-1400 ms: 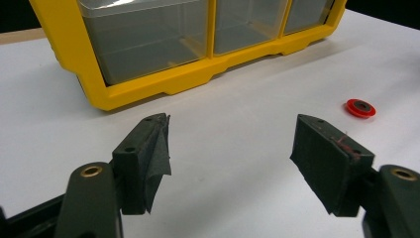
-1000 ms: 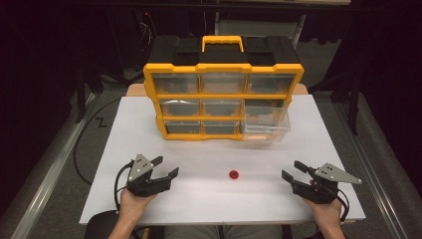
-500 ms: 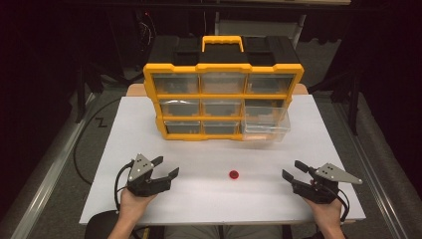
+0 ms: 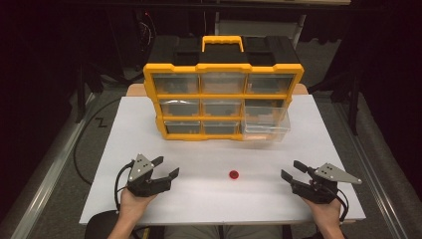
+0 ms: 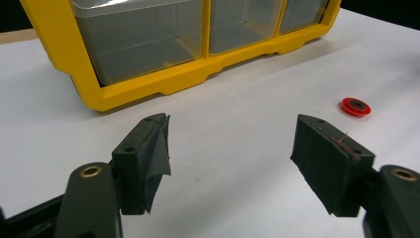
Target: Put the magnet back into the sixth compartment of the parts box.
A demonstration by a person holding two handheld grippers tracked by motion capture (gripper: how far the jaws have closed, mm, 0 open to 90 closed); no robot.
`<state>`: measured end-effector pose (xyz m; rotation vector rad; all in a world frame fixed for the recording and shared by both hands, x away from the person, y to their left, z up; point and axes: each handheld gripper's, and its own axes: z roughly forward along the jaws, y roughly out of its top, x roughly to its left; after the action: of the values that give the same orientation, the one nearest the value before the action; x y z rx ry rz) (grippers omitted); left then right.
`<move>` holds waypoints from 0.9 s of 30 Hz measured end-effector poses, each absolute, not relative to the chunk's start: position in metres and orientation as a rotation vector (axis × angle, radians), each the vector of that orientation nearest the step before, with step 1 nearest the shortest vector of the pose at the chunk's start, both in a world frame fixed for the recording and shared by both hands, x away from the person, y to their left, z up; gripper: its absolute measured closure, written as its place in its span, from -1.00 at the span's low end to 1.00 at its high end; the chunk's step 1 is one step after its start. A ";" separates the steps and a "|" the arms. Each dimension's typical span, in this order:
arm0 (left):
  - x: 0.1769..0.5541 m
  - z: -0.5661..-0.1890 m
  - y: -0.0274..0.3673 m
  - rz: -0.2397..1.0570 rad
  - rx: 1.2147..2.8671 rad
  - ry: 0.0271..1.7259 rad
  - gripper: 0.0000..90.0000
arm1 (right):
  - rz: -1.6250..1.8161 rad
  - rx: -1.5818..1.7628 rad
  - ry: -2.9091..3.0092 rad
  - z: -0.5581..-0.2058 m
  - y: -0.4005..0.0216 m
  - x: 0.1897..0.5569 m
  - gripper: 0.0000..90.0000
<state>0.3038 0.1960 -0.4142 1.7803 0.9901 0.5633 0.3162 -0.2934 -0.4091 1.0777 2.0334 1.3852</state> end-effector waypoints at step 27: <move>0.304 -0.414 0.196 0.565 1.781 0.992 -0.32 | 1.418 1.046 2.053 -0.401 -0.285 0.320 -0.11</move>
<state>0.3040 0.1959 -0.4142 1.7809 0.9917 0.5654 0.3198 -0.2854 -0.4011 1.0457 2.0530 1.4182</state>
